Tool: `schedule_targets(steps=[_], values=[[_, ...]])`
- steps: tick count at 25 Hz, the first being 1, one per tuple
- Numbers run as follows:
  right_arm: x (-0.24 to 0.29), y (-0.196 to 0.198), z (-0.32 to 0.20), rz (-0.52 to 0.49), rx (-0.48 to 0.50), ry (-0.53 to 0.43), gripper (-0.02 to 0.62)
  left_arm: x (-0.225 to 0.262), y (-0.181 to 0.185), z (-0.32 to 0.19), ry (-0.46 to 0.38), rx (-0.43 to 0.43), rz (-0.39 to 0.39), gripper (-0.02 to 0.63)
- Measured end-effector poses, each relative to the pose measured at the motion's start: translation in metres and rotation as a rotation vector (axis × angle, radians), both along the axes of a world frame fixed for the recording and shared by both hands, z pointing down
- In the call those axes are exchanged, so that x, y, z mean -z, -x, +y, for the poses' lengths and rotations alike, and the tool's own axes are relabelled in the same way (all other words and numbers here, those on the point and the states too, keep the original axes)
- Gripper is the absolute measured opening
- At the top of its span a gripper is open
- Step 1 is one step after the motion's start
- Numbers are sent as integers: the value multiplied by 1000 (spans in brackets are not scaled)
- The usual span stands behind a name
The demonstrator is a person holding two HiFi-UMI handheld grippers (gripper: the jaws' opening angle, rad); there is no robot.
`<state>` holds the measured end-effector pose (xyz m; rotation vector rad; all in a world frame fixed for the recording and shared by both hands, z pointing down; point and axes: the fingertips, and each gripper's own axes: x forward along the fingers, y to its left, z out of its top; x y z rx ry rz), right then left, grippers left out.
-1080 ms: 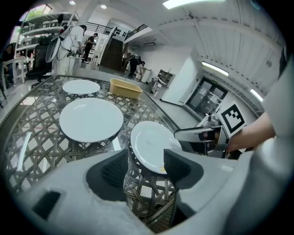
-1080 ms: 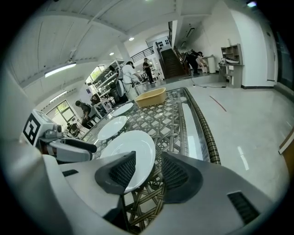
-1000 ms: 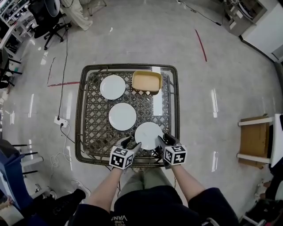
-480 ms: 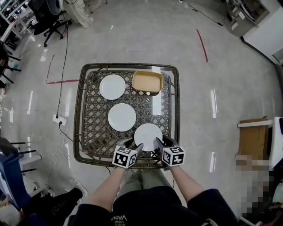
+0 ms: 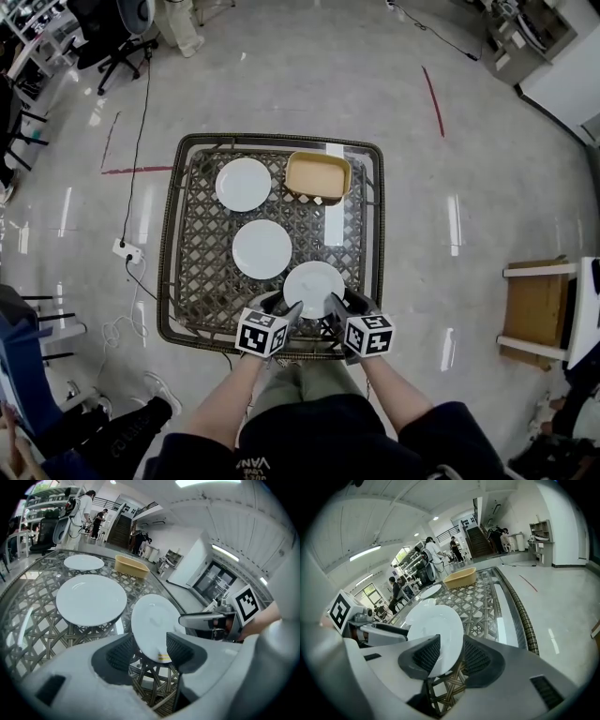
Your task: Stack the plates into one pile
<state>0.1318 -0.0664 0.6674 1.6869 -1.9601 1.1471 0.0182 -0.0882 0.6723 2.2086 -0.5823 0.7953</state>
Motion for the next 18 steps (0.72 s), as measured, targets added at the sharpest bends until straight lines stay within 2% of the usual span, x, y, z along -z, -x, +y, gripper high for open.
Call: schedule_targets(steps=[5, 11, 18], values=[[16, 15, -26, -10, 35, -39, 153, 12, 17, -16, -15, 64, 6, 230], [29, 45, -71, -20, 146, -73, 153, 22, 48, -43, -36, 178, -16, 232], [20, 80, -117, -28, 254, -77, 153, 12, 81, -78, -40, 288, -60, 232]])
